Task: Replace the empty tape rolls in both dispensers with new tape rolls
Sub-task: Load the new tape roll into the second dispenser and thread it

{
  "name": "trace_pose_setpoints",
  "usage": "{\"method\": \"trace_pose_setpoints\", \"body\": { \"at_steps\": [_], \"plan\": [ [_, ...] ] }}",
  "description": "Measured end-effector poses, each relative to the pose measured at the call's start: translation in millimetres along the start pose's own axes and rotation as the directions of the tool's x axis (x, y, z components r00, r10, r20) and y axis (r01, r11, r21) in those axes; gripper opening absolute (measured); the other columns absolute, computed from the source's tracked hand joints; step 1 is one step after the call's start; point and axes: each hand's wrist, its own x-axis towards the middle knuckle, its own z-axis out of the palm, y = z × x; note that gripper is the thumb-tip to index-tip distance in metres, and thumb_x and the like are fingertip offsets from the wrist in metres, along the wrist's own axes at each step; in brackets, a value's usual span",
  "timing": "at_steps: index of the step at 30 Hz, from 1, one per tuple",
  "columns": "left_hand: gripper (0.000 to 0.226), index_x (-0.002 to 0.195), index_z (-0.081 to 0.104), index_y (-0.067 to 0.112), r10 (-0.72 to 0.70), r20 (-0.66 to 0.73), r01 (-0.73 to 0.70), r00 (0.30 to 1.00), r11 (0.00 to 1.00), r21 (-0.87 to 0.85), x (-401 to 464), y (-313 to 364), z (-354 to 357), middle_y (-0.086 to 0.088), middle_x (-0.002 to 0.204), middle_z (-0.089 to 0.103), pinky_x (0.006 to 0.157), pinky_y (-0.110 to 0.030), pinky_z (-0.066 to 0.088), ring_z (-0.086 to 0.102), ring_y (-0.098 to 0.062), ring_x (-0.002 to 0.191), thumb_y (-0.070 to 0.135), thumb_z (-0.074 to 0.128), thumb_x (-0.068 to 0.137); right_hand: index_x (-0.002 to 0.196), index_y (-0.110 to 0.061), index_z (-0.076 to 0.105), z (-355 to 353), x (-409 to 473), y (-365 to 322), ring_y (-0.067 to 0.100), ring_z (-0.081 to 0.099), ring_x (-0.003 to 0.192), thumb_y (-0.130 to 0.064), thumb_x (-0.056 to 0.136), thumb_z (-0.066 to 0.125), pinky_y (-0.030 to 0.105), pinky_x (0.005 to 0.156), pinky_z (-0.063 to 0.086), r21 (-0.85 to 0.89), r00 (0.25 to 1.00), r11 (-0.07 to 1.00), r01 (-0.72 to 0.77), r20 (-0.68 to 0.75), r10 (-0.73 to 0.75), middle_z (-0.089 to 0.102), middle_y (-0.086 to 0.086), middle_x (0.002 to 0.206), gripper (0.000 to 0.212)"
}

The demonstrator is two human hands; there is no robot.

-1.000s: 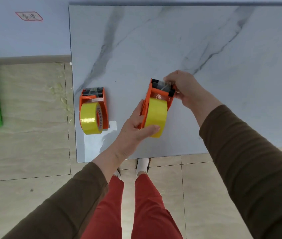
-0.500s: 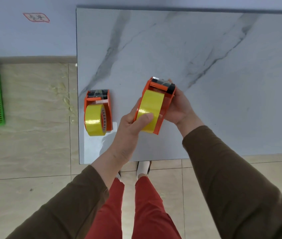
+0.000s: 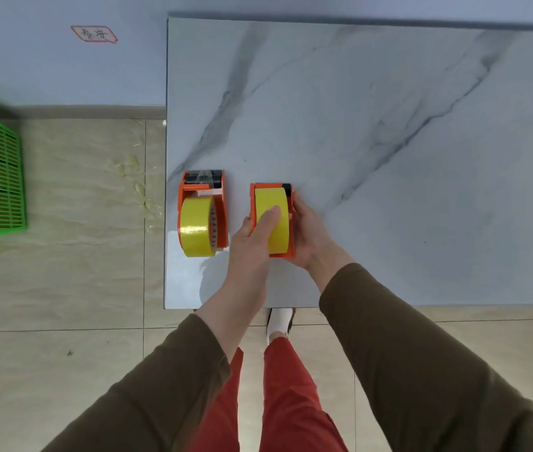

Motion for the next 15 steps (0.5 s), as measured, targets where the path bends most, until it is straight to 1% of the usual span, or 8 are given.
{"method": "trace_pose_setpoints", "body": {
  "at_steps": [3, 5, 6, 8, 10, 11, 13, 15],
  "plan": [
    [0.047, 0.138, 0.064, 0.023, -0.021, -0.015, 0.020, 1.000, 0.999, -0.037, 13, 3, -2, -0.002, 0.118, 0.075, 0.083, -0.025, 0.053, 0.071, -0.017, 0.113, 0.051, 0.064, 0.100, 0.149, -0.012, 0.052, 7, 10, 2, 0.032, 0.065, 0.110, -0.065, 0.103, 0.031, 0.045, 0.085, 0.054, 0.019, 0.999, 1.000, 0.000, -0.043, 0.000, 0.062, 0.017, 0.134, 0.074],
    [0.047, 0.136, 0.067, 0.019, -0.006, -0.004, 0.006, 1.000, 1.000, -0.029, 20, 9, -2, -0.003, 0.115, 0.076, 0.082, -0.026, 0.054, 0.073, -0.018, 0.110, 0.049, 0.063, 0.100, 0.150, -0.012, 0.051, 12, 17, -1, 0.033, 0.063, 0.115, -0.064, 0.103, 0.032, 0.045, 0.085, 0.054, 0.037, 0.998, 0.999, 0.024, -0.063, -0.021, 0.055, 0.016, 0.142, 0.073],
    [0.045, 0.134, 0.069, 0.018, 0.002, 0.004, -0.002, 1.000, 0.999, -0.032, 23, 13, -1, -0.003, 0.114, 0.077, 0.085, -0.028, 0.056, 0.074, -0.020, 0.111, 0.048, 0.063, 0.100, 0.149, -0.012, 0.052, 14, 20, -3, 0.034, 0.062, 0.120, -0.064, 0.103, 0.033, 0.045, 0.085, 0.054, 0.034, 0.996, 0.999, 0.038, -0.079, -0.035, 0.055, 0.017, 0.145, 0.073],
    [0.031, 0.117, 0.079, 0.024, 0.014, 0.014, -0.013, 1.000, 0.998, -0.060, 31, 18, -3, 0.000, 0.102, 0.082, 0.097, -0.038, 0.059, 0.077, -0.018, 0.103, 0.045, 0.065, 0.100, 0.147, -0.011, 0.054, 20, 25, -8, 0.035, 0.061, 0.124, -0.063, 0.103, 0.035, 0.044, 0.084, 0.055, 0.031, 0.989, 0.997, 0.073, -0.129, -0.068, 0.057, 0.018, 0.148, 0.070],
    [0.024, 0.093, 0.086, 0.032, 0.023, 0.029, -0.020, 0.999, 0.997, -0.080, 36, 21, -4, 0.005, 0.089, 0.083, 0.102, -0.043, 0.059, 0.078, -0.015, 0.093, 0.043, 0.066, 0.100, 0.143, -0.008, 0.058, 22, 30, -9, 0.036, 0.064, 0.122, -0.058, 0.104, 0.041, 0.046, 0.087, 0.057, 0.020, 0.973, 0.991, 0.132, -0.191, -0.126, 0.061, 0.020, 0.144, 0.066],
    [0.024, 0.096, 0.086, 0.031, 0.028, 0.035, -0.026, 0.999, 0.998, -0.059, 37, 22, -5, 0.003, 0.090, 0.083, 0.103, -0.044, 0.059, 0.077, -0.015, 0.093, 0.044, 0.065, 0.100, 0.140, -0.006, 0.060, 21, 32, -9, 0.037, 0.065, 0.122, -0.055, 0.103, 0.045, 0.048, 0.091, 0.057, 0.000, 0.959, 0.986, 0.166, -0.232, -0.162, 0.064, 0.021, 0.139, 0.063],
    [0.039, 0.119, 0.079, 0.019, 0.024, 0.048, -0.024, 0.999, 1.000, 0.001, 37, 22, -5, -0.003, 0.102, 0.081, 0.105, -0.043, 0.058, 0.076, -0.019, 0.099, 0.049, 0.064, 0.100, 0.130, -0.004, 0.066, 17, 35, -8, 0.037, 0.069, 0.117, -0.051, 0.102, 0.054, 0.053, 0.097, 0.057, -0.065, 0.927, 0.975, 0.213, -0.303, -0.223, 0.071, 0.021, 0.128, 0.056],
    [0.051, 0.130, 0.072, 0.014, 0.008, 0.055, -0.010, 0.998, 0.999, 0.045, 39, 20, -4, -0.006, 0.111, 0.080, 0.099, -0.038, 0.058, 0.075, -0.021, 0.105, 0.053, 0.063, 0.099, 0.110, -0.006, 0.073, 12, 35, -8, 0.034, 0.075, 0.101, -0.051, 0.099, 0.059, 0.051, 0.093, 0.060, -0.185, 0.889, 0.957, 0.224, -0.363, -0.278, 0.077, 0.016, 0.110, 0.048]
  ]
}}
